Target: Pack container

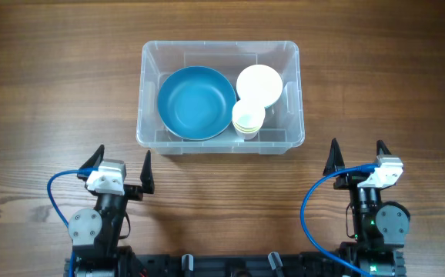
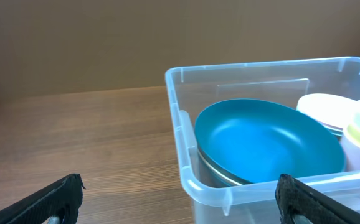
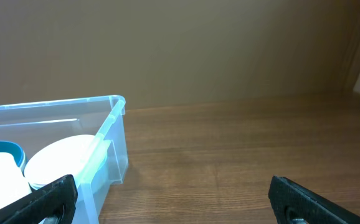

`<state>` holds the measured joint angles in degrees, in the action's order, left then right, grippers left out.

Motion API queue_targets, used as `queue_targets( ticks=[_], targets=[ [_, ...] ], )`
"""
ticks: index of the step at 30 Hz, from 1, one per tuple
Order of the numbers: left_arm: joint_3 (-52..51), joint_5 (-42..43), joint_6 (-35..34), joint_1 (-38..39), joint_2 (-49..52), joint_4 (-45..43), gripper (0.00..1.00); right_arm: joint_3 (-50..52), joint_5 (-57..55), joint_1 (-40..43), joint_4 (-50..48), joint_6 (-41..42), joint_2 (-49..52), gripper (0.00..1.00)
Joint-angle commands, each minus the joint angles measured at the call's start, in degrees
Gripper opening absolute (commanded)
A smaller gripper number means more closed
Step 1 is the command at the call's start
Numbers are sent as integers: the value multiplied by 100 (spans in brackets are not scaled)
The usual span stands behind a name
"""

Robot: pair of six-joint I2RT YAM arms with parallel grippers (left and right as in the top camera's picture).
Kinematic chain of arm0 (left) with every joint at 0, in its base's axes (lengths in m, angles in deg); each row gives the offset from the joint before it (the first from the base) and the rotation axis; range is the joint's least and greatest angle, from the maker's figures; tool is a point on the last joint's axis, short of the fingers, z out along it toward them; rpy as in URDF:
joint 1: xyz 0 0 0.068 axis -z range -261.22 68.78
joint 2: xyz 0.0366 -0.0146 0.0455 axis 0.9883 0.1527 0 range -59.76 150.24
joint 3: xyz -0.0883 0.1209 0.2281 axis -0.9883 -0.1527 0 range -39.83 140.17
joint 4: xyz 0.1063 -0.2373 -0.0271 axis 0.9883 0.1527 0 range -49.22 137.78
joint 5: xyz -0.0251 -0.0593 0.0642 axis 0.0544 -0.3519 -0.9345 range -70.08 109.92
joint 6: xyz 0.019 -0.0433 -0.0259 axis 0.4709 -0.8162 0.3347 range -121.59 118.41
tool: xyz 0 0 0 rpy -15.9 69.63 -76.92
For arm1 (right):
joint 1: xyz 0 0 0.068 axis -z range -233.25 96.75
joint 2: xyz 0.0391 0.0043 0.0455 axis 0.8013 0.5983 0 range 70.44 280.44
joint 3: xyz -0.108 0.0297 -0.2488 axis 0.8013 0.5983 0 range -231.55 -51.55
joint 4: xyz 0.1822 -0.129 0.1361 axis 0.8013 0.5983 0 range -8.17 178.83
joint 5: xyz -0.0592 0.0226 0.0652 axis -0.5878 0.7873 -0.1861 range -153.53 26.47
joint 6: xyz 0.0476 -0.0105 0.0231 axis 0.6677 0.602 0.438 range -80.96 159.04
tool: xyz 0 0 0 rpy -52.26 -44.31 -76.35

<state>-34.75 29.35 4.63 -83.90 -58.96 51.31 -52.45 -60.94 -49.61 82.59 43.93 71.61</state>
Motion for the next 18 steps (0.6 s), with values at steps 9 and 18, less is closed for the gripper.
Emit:
queue_targets(
  ticks=[9, 18],
  targets=[
    [-37, -160, 105, 33, -61, 103, 100, 28, 92, 24, -31, -22, -37, 100],
    [-37, -160, 105, 33, -52, 455, 100, 28, 92, 24, -31, -24, -35, 100]
  ],
)
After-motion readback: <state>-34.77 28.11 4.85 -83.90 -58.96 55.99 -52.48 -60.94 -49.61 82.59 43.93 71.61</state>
